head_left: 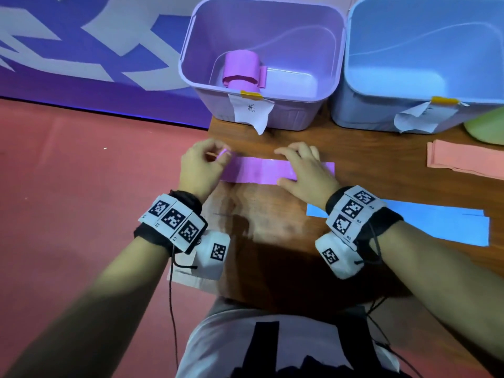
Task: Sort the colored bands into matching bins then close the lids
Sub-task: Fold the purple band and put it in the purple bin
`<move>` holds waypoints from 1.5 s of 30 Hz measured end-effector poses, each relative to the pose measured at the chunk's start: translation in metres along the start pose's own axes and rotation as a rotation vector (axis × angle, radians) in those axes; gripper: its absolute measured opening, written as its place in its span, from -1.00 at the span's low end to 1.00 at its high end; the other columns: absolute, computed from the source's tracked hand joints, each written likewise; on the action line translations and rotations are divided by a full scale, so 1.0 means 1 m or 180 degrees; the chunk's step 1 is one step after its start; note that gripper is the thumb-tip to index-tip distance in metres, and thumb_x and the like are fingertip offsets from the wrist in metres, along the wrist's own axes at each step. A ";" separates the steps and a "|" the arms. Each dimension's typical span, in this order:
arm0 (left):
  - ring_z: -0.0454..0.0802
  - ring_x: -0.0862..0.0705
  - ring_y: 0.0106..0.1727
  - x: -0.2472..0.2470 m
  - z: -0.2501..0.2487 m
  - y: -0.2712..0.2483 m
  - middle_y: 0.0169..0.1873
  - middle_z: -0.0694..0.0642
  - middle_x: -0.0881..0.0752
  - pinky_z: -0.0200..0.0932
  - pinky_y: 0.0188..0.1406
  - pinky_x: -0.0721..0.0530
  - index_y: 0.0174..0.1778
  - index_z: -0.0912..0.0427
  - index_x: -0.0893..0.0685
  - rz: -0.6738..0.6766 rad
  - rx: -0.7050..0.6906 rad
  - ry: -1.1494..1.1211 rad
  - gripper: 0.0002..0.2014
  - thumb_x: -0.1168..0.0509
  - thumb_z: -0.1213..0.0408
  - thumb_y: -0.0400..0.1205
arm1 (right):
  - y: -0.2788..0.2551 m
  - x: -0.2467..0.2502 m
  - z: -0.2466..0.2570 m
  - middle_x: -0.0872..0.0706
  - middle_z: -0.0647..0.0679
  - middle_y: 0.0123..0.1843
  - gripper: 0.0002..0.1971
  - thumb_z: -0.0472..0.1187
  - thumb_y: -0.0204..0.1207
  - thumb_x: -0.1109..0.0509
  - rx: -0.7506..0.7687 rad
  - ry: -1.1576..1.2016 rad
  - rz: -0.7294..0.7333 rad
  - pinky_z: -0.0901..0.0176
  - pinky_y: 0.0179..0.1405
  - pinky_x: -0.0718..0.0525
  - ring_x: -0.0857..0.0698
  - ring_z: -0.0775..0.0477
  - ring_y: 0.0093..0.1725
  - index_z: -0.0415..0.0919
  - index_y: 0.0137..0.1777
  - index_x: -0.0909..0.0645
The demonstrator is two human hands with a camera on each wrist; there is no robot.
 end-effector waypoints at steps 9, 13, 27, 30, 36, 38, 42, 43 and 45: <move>-0.33 -0.63 -0.25 -0.009 -0.082 -0.028 -0.34 -0.30 -0.73 -0.44 -0.13 -0.55 -0.23 -0.03 -0.66 0.0973 -0.0753 -0.0999 -0.80 -0.31 0.42 0.49 | 0.006 0.021 0.040 -0.47 -0.10 0.41 -0.39 -0.21 0.28 -0.51 0.0979 0.0863 0.0189 0.30 0.35 -0.19 -0.35 -0.05 0.37 -0.24 0.39 -0.54; -0.36 -0.54 -0.36 -0.003 -0.082 -0.024 -0.44 -0.23 -0.67 -0.48 -0.27 -0.49 -0.15 0.06 -0.67 0.0778 -0.0497 -0.1388 -0.90 -0.26 0.29 0.58 | 0.001 0.038 0.030 -0.67 -0.28 0.01 -0.71 -0.32 0.31 -0.57 0.0664 0.1314 0.0195 0.18 0.06 -0.49 -0.62 -0.18 0.03 -0.40 0.02 -0.69; 0.15 -0.65 -0.07 -0.089 0.013 -0.026 -0.06 0.30 -0.69 0.15 0.04 -0.68 -0.04 0.21 -0.64 0.0594 0.1624 -0.1433 -0.86 -0.42 0.39 0.53 | -0.027 0.087 0.009 -0.76 -0.23 -0.18 -0.84 -0.42 0.38 -0.49 0.0280 0.2108 -0.0533 0.06 -0.08 -0.64 -0.62 0.14 -0.19 -0.44 -0.06 -0.63; 0.11 -0.63 -0.12 -0.069 0.024 -0.021 -0.12 0.24 -0.66 0.15 0.01 -0.71 -0.12 0.17 -0.59 0.0147 0.1466 -0.0974 -0.81 -0.47 0.41 0.48 | -0.042 0.130 0.016 -0.73 -0.03 -0.16 -0.81 -0.36 0.41 -0.44 0.0507 0.2167 -0.0929 0.41 -0.10 -0.57 -0.59 0.29 -0.22 -0.30 0.01 -0.63; 0.16 -0.63 -0.06 -0.039 0.045 -0.023 -0.11 0.23 -0.65 0.03 0.05 -0.68 0.09 0.23 -0.57 -0.0222 0.1448 -0.0261 -0.67 -0.49 0.33 0.47 | -0.075 0.206 0.028 -0.64 0.33 -0.25 -0.84 -0.27 0.39 -0.37 0.0952 0.2052 -0.1598 0.39 -0.09 -0.56 -0.55 0.33 -0.24 -0.06 -0.04 -0.57; 0.13 -0.61 -0.02 -0.036 0.045 -0.026 0.01 0.29 -0.65 -0.06 0.07 -0.61 0.20 0.34 -0.57 -0.0277 0.1445 -0.0054 -0.63 -0.45 0.35 0.51 | -0.087 0.219 0.032 -0.66 0.38 -0.31 -0.81 -0.28 0.40 -0.36 0.1057 0.2097 -0.1724 0.40 -0.10 -0.55 -0.56 0.33 -0.23 0.05 -0.09 -0.56; 0.23 -0.64 0.17 -0.037 0.040 -0.031 0.17 0.34 -0.66 -0.04 0.15 -0.56 0.26 0.39 -0.55 -0.0164 0.1432 0.0239 -0.58 -0.44 0.31 0.52 | -0.095 0.221 0.037 -0.66 0.12 -0.21 -0.82 -0.25 0.38 -0.35 0.1050 0.1985 -0.1714 0.15 -0.07 -0.60 -0.57 0.12 -0.14 0.04 -0.09 -0.56; 0.24 -0.64 0.18 -0.037 0.040 -0.031 0.17 0.35 -0.66 -0.03 0.17 -0.56 0.25 0.39 -0.55 -0.0129 0.1434 0.0327 -0.58 -0.44 0.30 0.52 | -0.096 0.220 0.034 -0.64 0.12 -0.22 -0.83 -0.25 0.38 -0.34 0.1013 0.1998 -0.1757 0.15 -0.08 -0.59 -0.56 0.12 -0.15 0.04 -0.09 -0.56; 0.27 -0.65 0.17 -0.033 0.042 -0.033 0.16 0.37 -0.67 0.01 0.19 -0.59 0.21 0.39 -0.58 -0.0133 0.1467 0.0509 -0.61 -0.43 0.31 0.51 | -0.100 0.224 0.025 -0.64 0.09 -0.22 -0.84 -0.25 0.39 -0.32 0.0889 0.2145 -0.1976 0.19 -0.08 -0.56 -0.55 0.15 -0.17 -0.05 -0.06 -0.59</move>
Point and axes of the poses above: each hand's wrist, its own y-axis towards the middle knuckle, its own x-axis out of the back of the hand, z = x × y, the point moved 6 cm from there along y, towards the middle knuckle
